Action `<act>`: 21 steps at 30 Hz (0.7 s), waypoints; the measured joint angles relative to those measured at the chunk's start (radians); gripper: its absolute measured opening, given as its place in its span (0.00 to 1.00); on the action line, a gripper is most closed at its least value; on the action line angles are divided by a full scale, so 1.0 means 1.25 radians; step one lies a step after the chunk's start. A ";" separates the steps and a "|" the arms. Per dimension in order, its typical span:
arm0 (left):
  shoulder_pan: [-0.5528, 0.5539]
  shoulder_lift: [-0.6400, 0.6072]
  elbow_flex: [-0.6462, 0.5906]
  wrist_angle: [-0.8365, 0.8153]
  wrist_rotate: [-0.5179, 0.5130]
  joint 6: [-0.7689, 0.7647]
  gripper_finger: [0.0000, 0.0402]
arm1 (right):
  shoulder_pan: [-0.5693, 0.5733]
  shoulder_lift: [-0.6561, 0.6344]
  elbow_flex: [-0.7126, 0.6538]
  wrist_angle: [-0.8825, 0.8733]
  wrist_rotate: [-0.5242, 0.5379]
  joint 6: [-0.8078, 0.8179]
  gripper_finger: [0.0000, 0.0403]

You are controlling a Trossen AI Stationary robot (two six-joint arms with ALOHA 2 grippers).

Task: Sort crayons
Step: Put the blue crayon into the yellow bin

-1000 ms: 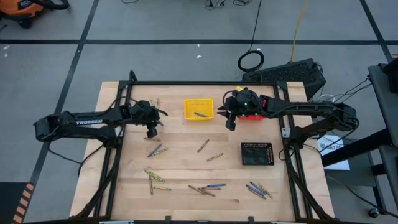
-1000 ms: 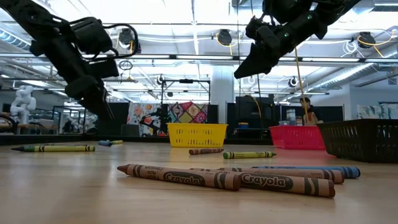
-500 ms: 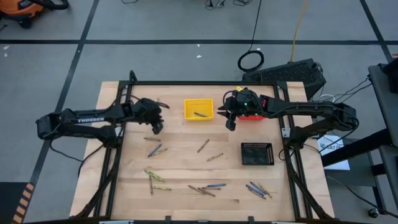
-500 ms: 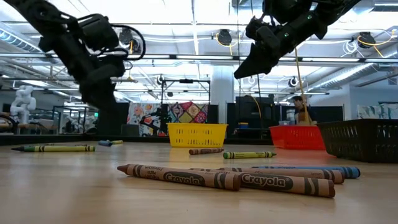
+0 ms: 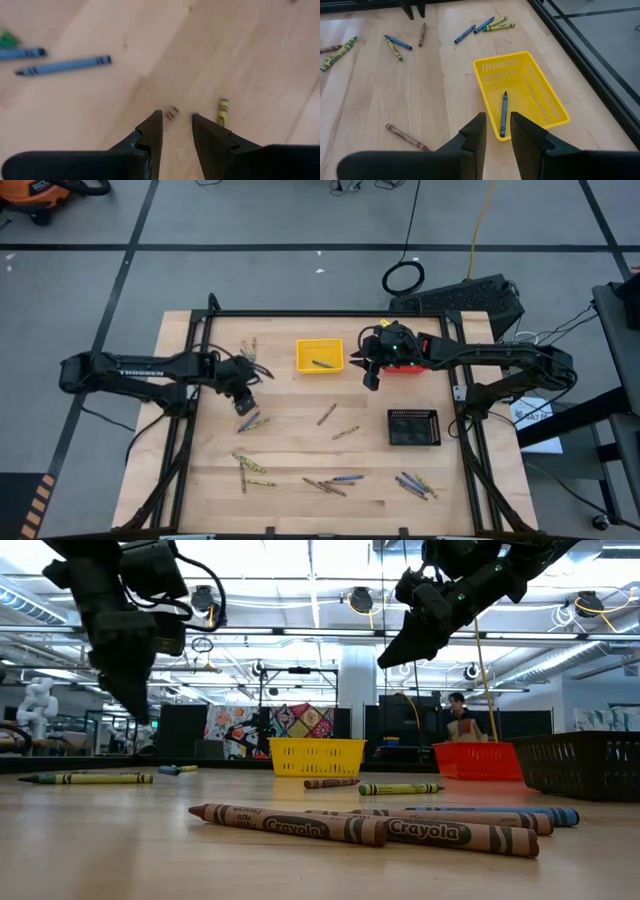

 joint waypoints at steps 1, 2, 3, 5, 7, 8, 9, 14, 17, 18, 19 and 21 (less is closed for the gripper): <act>-0.013 0.000 0.000 -0.001 0.000 -0.016 0.27 | 0.000 0.000 0.000 0.000 0.000 0.000 0.19; -0.027 0.000 0.000 -0.001 0.000 -0.030 0.27 | 0.000 0.000 0.000 0.000 0.000 0.000 0.19; -0.041 0.000 0.000 -0.001 0.000 -0.046 0.27 | 0.000 0.000 0.000 0.000 0.000 0.000 0.19; -0.069 0.002 0.000 -0.002 0.000 -0.076 0.27 | 0.000 0.000 0.000 0.000 0.000 0.001 0.19; -0.098 0.010 0.000 -0.004 0.000 -0.099 0.27 | 0.000 0.000 0.000 0.000 0.000 0.009 0.19; -0.113 0.016 0.000 -0.005 -0.001 -0.110 0.27 | 0.000 0.000 0.000 0.000 0.000 0.018 0.19; -0.126 0.023 0.000 -0.004 -0.003 -0.123 0.27 | 0.000 0.000 0.000 -0.001 0.000 0.025 0.19; -0.176 0.085 0.000 -0.002 -0.024 -0.134 0.27 | 0.000 0.000 0.000 -0.004 0.000 0.049 0.19; -0.191 0.126 0.000 0.001 -0.024 -0.139 0.27 | 0.000 0.000 0.000 -0.004 0.000 0.062 0.19; -0.195 0.138 0.000 0.003 -0.024 -0.148 0.27 | 0.000 0.000 0.000 -0.005 0.000 0.065 0.19; -0.199 0.151 0.000 0.005 -0.024 -0.149 0.27 | 0.000 0.000 0.000 -0.007 0.000 0.066 0.19; -0.206 0.174 0.000 0.011 -0.025 -0.164 0.27 | 0.000 0.000 0.000 -0.015 0.000 0.067 0.19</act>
